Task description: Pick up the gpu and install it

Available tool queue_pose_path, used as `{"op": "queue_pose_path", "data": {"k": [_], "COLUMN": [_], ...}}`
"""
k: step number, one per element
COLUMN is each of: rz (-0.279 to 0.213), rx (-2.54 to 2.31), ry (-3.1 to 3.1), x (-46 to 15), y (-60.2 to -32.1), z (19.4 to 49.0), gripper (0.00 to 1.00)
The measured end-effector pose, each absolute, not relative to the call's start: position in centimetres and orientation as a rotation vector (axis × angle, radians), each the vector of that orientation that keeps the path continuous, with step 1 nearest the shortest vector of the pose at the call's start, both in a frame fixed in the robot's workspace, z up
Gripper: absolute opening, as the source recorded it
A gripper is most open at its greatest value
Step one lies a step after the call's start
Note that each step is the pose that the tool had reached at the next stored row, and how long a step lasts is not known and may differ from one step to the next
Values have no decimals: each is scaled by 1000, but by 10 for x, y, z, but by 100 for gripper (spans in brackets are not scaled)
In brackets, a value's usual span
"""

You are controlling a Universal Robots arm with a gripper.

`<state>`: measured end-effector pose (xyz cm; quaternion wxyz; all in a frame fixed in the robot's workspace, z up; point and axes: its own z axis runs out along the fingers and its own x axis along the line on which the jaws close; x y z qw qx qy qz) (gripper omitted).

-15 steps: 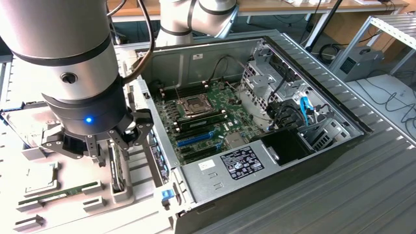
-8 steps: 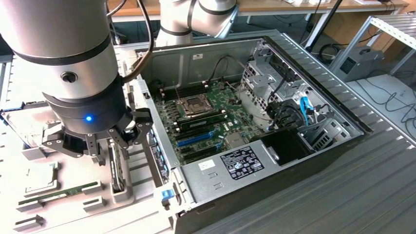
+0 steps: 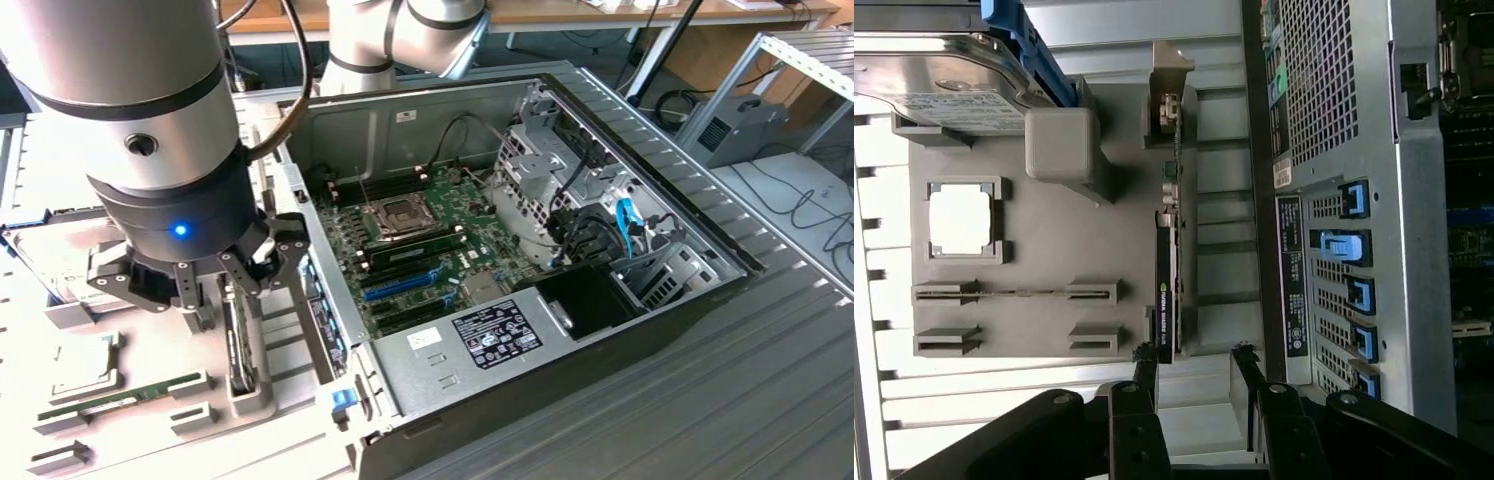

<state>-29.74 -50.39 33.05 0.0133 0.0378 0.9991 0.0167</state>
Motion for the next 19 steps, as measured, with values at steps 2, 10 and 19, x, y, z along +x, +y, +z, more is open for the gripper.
{"op": "queue_pose_path", "data": {"k": [2,10,19], "rz": [52,52,51], "rx": [118,118,118], "ry": [3112,3112,3112], "x": [-297,-298,-300], "y": [-501,-493,-486], "z": [330,327,321], "gripper": [42,42,42]}}
